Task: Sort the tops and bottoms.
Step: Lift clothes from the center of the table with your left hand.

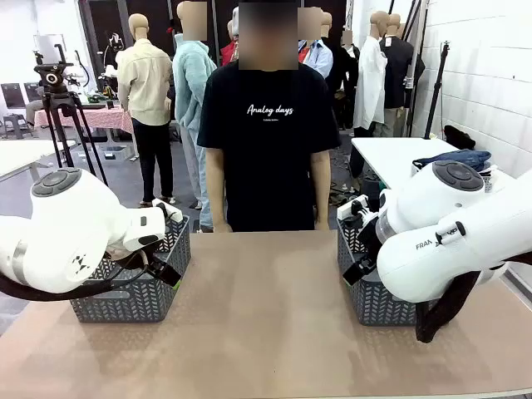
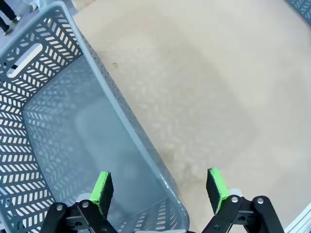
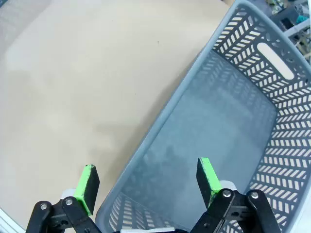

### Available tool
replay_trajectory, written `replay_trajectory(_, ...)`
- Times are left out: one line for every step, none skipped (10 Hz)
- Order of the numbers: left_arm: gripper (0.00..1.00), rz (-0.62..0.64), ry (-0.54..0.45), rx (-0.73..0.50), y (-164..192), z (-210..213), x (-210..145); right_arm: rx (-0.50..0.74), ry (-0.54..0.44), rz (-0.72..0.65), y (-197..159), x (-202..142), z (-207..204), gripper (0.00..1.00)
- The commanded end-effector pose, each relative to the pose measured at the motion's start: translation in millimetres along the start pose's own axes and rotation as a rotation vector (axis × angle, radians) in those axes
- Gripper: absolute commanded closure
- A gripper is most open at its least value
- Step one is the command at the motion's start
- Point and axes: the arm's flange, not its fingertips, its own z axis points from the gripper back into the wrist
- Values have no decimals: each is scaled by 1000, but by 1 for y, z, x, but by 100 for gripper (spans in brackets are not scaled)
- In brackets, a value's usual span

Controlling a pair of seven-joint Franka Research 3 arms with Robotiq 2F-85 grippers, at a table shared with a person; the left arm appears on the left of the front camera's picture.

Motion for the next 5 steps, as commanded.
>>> replay_trajectory(0,0,0,0,0,0,0,0,0,0,0,0,0,0)
replay_trajectory(0,0,0,0,0,0,0,0,0,0,0,0,0,0)
replay_trajectory(0,0,0,0,0,0,0,0,0,0,0,0,0,0)
replay_trajectory(0,0,0,0,0,0,0,0,0,0,0,0,0,0)
replay_trajectory(0,0,0,0,0,0,0,0,0,0,0,0,0,0)
